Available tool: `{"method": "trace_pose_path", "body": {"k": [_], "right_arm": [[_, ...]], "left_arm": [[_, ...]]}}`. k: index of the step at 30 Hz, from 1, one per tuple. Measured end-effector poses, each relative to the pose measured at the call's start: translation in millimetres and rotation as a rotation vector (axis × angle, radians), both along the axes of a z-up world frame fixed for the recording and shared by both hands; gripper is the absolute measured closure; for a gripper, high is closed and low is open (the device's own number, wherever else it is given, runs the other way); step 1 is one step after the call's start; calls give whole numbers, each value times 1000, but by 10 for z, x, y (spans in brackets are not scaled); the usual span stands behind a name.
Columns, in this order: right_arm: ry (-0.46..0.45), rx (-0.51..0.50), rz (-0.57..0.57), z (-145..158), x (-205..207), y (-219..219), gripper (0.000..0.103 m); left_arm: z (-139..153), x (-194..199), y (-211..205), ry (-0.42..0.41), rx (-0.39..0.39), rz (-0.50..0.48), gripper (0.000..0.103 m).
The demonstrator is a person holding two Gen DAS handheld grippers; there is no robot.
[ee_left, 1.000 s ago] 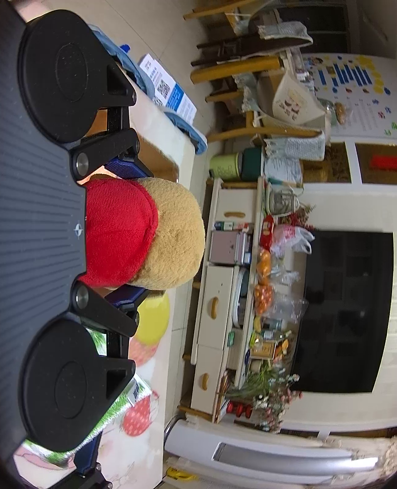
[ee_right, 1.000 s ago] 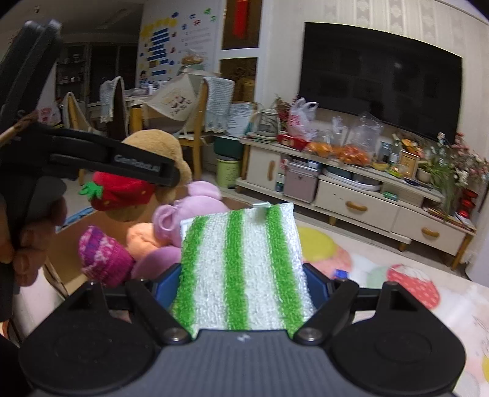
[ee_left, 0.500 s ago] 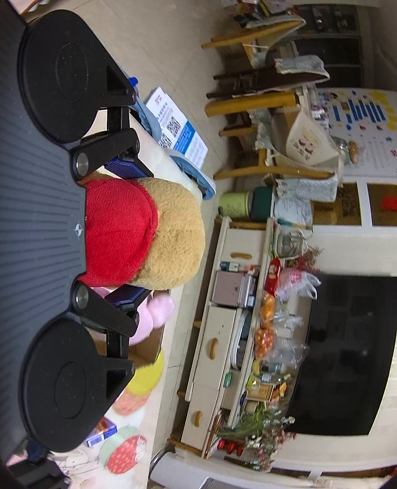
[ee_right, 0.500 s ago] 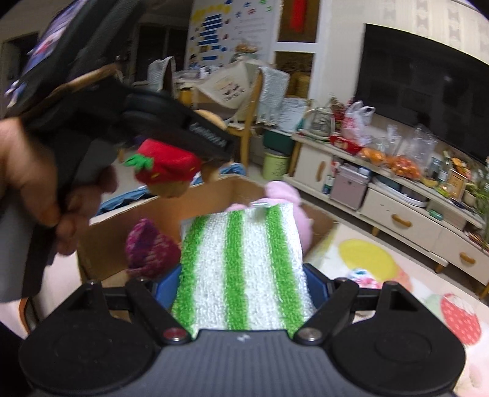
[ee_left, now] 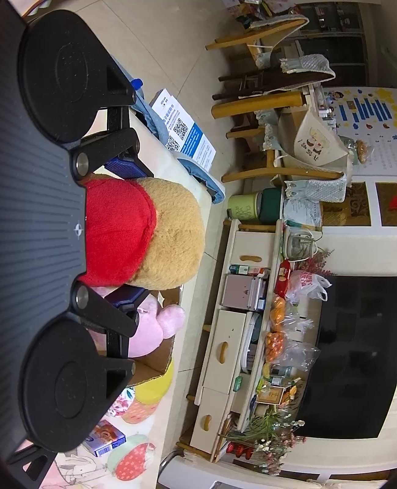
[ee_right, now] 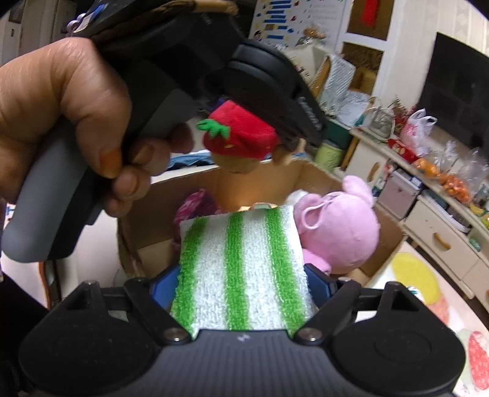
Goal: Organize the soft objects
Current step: 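Open left tool to drop the brown plush in the box while right tool releases the striped cloth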
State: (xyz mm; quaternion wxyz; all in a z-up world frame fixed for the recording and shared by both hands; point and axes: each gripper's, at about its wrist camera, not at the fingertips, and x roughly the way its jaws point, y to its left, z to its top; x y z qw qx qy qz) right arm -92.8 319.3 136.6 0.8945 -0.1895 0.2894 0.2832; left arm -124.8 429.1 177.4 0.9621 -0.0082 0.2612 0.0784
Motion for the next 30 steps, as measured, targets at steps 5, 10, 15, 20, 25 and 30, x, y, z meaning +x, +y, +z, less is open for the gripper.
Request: {"method": "trace_pose_path", "body": {"k": [5,10,15,20,25,30], "right_arm": [[26,-2,26,-30,-4,8,9],[34,45,13,-7,-24,-64,9],[20,72,11,17,-58,-94,7],[-11,84,29,46,-83,-63,6],[-21,79,58,2,-157,-110,1],[-41,99,81,61,-253,-183,1]], "left_arm": [[-18,-4,10,14,2,-6,15],[-23,-3,3,19,14,-10,15],[-20,-9,-2,14,23,-14,15],[-14,-18,22,10,21,-15,11],[-32,-13,-15,10,41,-32,6],[-39,-9,-26,8,29,-46,6]]}}
